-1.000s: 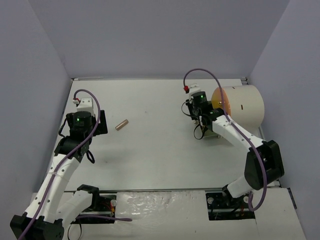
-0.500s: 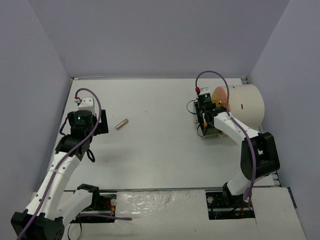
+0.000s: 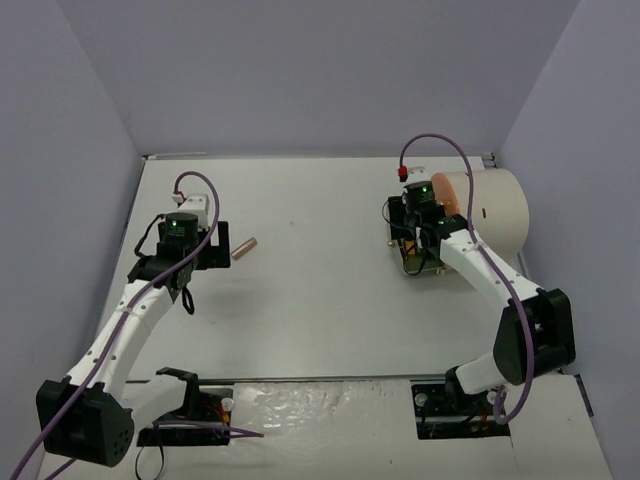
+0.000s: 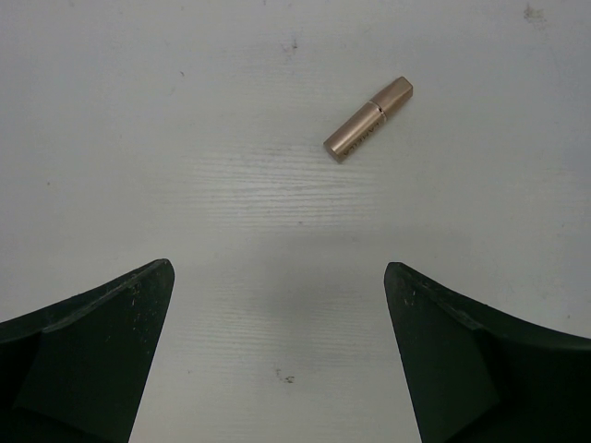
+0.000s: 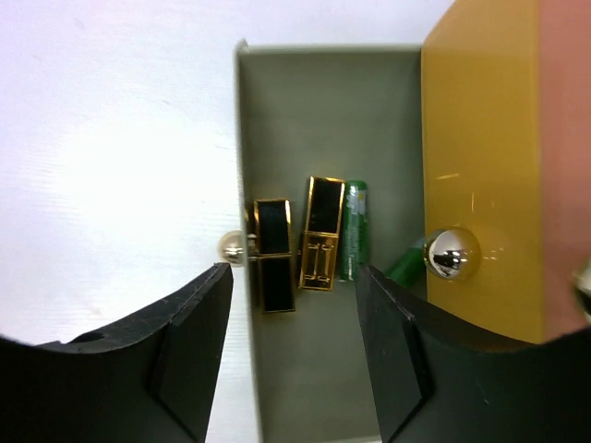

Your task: Organize the makeup

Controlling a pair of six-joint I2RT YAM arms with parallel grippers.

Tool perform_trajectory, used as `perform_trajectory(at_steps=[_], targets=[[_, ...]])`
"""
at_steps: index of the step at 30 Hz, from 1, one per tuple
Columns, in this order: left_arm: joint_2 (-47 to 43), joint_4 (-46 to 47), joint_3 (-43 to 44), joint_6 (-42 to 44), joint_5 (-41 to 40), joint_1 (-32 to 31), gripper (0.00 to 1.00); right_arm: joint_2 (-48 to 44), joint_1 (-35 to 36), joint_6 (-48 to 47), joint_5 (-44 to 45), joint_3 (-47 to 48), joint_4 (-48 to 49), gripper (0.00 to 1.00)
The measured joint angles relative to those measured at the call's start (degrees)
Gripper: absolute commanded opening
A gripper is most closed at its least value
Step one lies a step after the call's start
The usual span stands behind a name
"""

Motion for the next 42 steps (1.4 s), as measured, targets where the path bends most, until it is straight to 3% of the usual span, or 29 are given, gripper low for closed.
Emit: perform_trajectory(at_steps=[8,15,30,33,34,35,36,42], targets=[[17.79,1.27,6.33,2.45,8.66,-0.13,0.97,-14.18,0.00,0.97,-9.57,-0.81,0.32,0.82],[30.73,2.01,15.80,4.64,11.98,-0.35,0.96,-21.96,0.00,1.20,-14.19,-3.97,0.29,0.86],[47.75,2.74,22.23,4.19,15.96,-0.60,0.52,-29.19,0.00,1.56,-19.02,-5.35,-0.09,0.88],[48.82,2.80,22.27,3.81,15.74,-0.85,0.34,-29.19,0.00,1.62,-19.42,-5.91,-0.25,0.89],[48.85,2.79,22.37,3.60,15.72,-1.01,0.22,-29.19,0.00,1.66,-19.55,-6.04,-0.27,0.89],[48.85,2.84,22.40,3.47,15.72,-1.15,0.21,-29.19,0.00,1.76,-19.66,-6.14,-0.27,0.89],[48.87,2.80,22.40,3.21,15.72,-1.40,0.10,-29.17,0.00,1.93,-19.96,-6.22,-0.29,0.89],[48.30,4.00,21.57,2.53,15.50,-4.00,0.04,-28.50,0.00,4.17,-22.65,-6.25,-0.37,0.89]])
